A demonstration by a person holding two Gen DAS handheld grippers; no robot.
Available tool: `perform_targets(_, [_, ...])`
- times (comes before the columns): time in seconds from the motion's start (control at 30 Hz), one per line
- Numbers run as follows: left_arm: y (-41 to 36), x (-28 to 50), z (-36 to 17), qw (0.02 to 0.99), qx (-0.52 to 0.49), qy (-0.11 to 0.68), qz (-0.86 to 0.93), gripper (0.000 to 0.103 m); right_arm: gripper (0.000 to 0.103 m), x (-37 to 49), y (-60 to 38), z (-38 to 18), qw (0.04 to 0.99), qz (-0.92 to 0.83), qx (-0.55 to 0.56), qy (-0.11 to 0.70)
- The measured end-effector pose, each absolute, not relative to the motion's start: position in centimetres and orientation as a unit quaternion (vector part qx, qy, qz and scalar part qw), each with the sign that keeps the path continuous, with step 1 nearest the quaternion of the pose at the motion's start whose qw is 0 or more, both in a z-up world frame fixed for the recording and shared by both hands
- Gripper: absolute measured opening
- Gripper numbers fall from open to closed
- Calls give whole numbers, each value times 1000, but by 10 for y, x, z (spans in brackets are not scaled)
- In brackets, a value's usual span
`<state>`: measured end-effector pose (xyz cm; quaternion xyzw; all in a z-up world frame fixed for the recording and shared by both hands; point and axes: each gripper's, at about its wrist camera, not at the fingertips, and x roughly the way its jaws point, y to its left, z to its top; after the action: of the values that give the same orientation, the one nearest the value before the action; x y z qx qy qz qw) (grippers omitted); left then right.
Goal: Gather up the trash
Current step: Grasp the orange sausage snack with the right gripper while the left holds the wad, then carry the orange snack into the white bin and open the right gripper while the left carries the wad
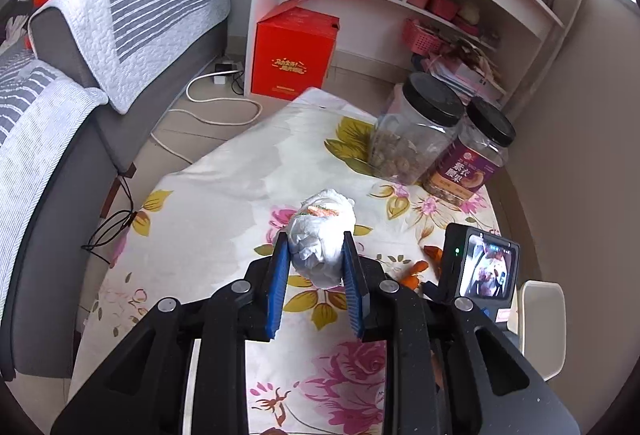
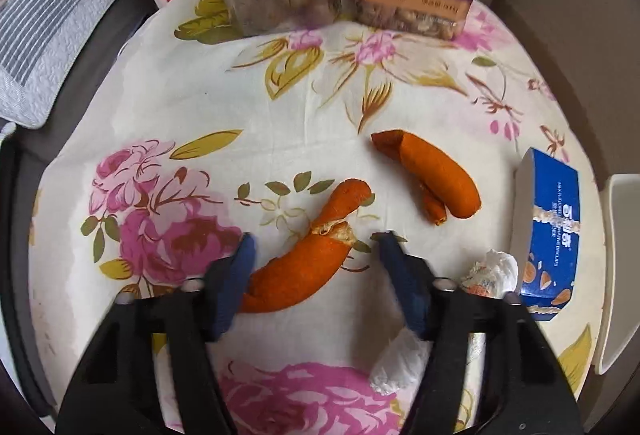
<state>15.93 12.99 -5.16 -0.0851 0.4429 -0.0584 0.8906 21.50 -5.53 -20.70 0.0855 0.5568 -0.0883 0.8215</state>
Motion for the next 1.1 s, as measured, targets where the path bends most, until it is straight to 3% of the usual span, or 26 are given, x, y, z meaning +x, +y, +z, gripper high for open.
perform_targets(0.03, [132,159,-51,891,-85,443,-58,26,35,215,-54,-206,823,-88,84,554])
perform_targets(0.07, [134,158,-52,891,-82,442,-55,26,21,216,-52,-205,824,-84,82,554])
perform_targets(0.17, [136,157,-54,892,-76,444,-50,26,15,217,-51,-201,825,-70,86,554])
perform_targets(0.7, [117,140,-48,904,-52,424,-36,26,14,164,-76,-116,887,-2,75,456])
perform_targets(1.1, [57,118,-51,913,-10,405,-54,26,14,129,-120,-90,915,-26,45,400])
